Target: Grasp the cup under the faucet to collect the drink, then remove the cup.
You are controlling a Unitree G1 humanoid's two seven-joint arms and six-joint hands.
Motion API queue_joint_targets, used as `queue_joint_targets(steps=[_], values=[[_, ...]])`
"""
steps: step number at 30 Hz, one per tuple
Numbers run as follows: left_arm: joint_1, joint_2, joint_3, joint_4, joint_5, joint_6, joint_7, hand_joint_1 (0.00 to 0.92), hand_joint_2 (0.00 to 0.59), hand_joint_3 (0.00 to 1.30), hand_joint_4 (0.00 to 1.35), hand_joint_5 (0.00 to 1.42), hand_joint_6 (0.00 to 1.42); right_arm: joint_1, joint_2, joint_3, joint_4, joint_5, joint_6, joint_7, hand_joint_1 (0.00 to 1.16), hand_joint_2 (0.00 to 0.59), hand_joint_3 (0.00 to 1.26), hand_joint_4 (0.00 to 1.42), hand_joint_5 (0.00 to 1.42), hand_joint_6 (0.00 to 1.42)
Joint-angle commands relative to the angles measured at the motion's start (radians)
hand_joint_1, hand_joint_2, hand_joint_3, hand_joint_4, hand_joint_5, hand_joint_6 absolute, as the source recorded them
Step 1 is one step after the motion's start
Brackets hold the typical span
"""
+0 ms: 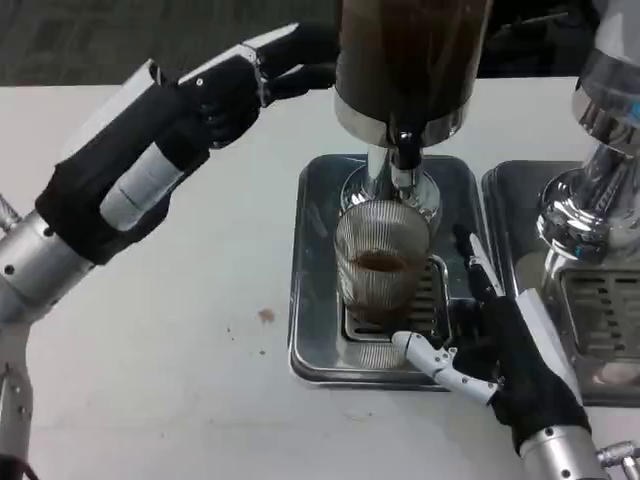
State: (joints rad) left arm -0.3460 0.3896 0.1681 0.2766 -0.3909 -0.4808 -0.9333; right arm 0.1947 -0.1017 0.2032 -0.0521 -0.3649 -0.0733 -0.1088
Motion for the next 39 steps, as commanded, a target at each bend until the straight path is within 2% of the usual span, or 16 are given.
queue_joint_targets(steps=[1, 13, 39], values=[[0.057, 0.010, 0.026, -0.026, -0.009, 0.007, 0.035, 0.000, 0.098, 0.16, 0.11, 0.15, 0.09, -0.005, -0.005, -0.006, -0.005, 0.008, -0.024, 0.000, 0.64, 0.234, 0.00, 0.00, 0.00, 0.00], [0.208, 0.007, 0.055, 0.004, 0.055, -0.028, 0.144, 0.000, 0.098, 0.17, 0.12, 0.16, 0.10, -0.026, -0.007, -0.005, 0.020, 0.014, -0.046, 0.001, 0.64, 0.234, 0.00, 0.00, 0.00, 0.00], [0.236, 0.022, 0.045, 0.151, 0.138, -0.059, 0.192, 0.000, 0.087, 0.18, 0.13, 0.17, 0.11, -0.207, 0.025, -0.014, 0.241, 0.014, -0.096, -0.045, 0.64, 0.227, 0.00, 0.00, 0.00, 0.00]])
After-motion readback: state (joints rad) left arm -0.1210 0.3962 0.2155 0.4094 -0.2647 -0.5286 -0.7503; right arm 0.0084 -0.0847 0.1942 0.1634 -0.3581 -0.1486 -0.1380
